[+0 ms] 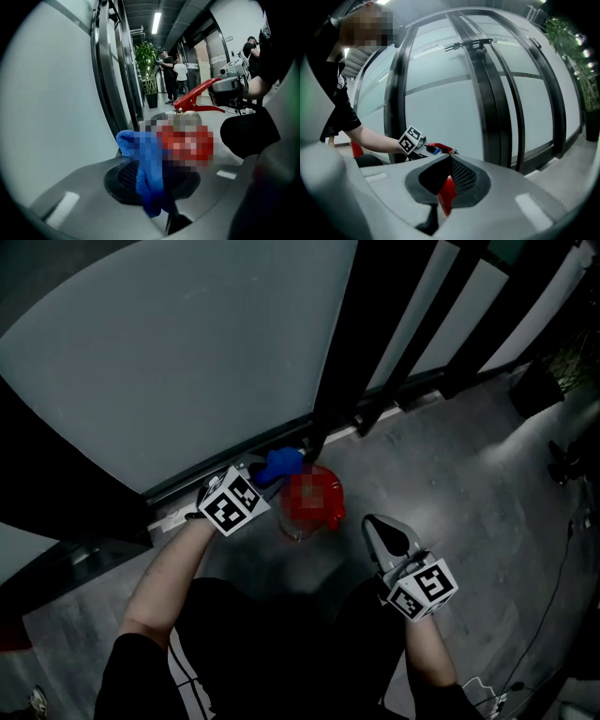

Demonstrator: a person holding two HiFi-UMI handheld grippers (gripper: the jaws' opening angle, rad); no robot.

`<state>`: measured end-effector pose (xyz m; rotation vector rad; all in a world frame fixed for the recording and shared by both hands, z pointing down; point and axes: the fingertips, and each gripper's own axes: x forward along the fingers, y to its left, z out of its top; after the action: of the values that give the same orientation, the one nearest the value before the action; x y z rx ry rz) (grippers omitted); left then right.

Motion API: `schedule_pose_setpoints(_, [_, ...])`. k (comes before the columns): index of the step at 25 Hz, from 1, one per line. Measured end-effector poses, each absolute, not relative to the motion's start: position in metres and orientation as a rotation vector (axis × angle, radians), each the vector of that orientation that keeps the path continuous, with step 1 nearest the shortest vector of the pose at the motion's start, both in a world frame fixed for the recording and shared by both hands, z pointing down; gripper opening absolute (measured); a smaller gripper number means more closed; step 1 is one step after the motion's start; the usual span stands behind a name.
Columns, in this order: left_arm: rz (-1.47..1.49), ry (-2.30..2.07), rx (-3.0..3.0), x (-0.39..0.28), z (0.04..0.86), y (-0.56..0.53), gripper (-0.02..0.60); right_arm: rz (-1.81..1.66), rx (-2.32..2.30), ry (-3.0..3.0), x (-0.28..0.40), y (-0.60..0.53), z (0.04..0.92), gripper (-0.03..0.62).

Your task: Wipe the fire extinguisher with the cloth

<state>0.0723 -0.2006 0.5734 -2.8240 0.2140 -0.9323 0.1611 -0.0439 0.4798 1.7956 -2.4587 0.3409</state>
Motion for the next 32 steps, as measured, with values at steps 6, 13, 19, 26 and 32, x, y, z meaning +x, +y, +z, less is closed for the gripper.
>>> schedule_pose_setpoints(6, [-0.876, 0.132, -2.921, 0.072, 0.604, -0.204, 0.083, 0.369, 1.833, -2.399, 0.161, -0.058, 0.495, 0.003])
schedule_pose_setpoints(13, [-0.796, 0.057, -3.148, 0.071, 0.646, -0.202, 0.083, 0.399, 1.888, -2.321, 0.174, -0.07, 0.509, 0.003])
schedule_pose_setpoints(19, [-0.764, 0.081, -3.316, 0.072, 0.685, -0.204, 0.083, 0.439, 1.892, -2.265, 0.174, -0.074, 0.53, 0.003])
schedule_pose_setpoints(26, [-0.752, 0.136, -3.5, 0.068, 0.732, -0.203, 0.083, 0.475, 1.897, -2.219, 0.172, -0.084, 0.551, 0.003])
schedule_pose_setpoints(32, [-0.798, 0.223, -3.601, 0.067, 0.776, -0.203, 0.081, 0.504, 1.883, -2.17, 0.175, -0.081, 0.565, 0.003])
